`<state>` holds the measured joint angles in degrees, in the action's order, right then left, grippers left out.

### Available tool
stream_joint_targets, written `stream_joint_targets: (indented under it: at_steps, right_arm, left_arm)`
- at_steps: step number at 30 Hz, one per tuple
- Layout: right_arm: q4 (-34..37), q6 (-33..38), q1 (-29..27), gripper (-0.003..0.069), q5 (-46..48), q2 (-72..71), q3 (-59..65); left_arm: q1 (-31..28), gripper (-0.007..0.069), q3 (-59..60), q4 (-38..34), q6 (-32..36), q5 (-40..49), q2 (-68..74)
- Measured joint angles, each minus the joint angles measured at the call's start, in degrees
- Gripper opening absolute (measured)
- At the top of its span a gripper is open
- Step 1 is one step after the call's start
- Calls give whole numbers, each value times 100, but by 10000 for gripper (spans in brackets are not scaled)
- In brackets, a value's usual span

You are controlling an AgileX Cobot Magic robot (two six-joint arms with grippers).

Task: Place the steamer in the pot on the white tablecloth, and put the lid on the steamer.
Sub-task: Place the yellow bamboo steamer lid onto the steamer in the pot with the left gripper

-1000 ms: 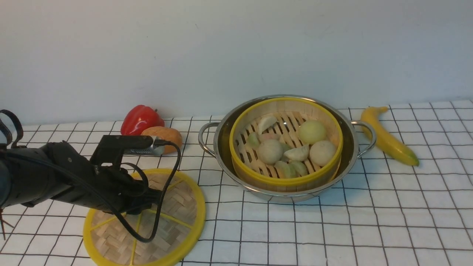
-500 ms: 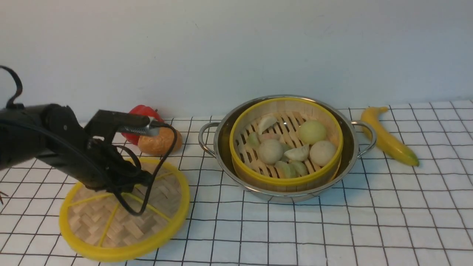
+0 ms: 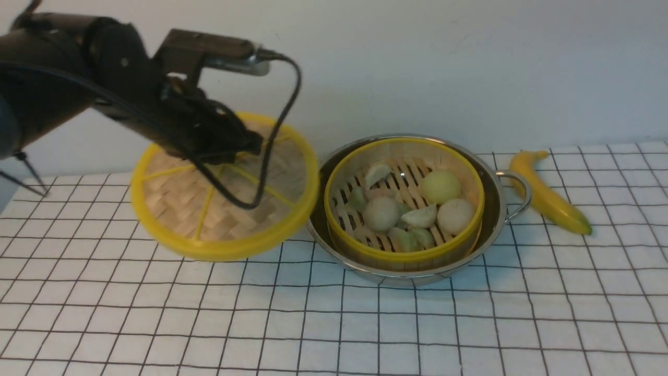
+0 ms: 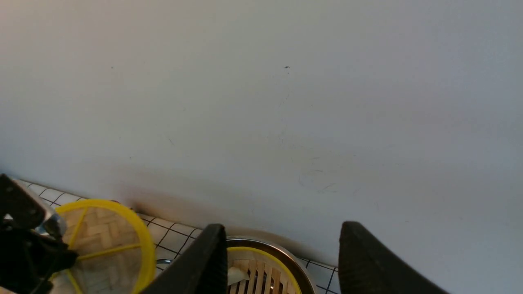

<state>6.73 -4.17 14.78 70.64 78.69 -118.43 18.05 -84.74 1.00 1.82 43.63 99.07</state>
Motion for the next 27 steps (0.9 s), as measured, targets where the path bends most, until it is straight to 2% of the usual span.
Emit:
stream_joint_targets:
  at_steps: [5, 10, 19, 27]
  right_arm:
    - [6, 0, 0, 380, 0, -5, 0]
    - [19, 0, 0, 380, 5, -86, 0]
    - [19, 0, 0, 380, 5, -343, 0]
    - [19, 2, 0, 380, 5, -376, 0]
  left_arm:
    - [892, 120, -815, 13, -69, -364, 762]
    - [1404, 120, -1596, 59, -82, -386, 1625]
    - [1620, 120, -2116, 90, -88, -292, 2175]
    - [1620, 120, -2123, 597, -182, -261, 2278]
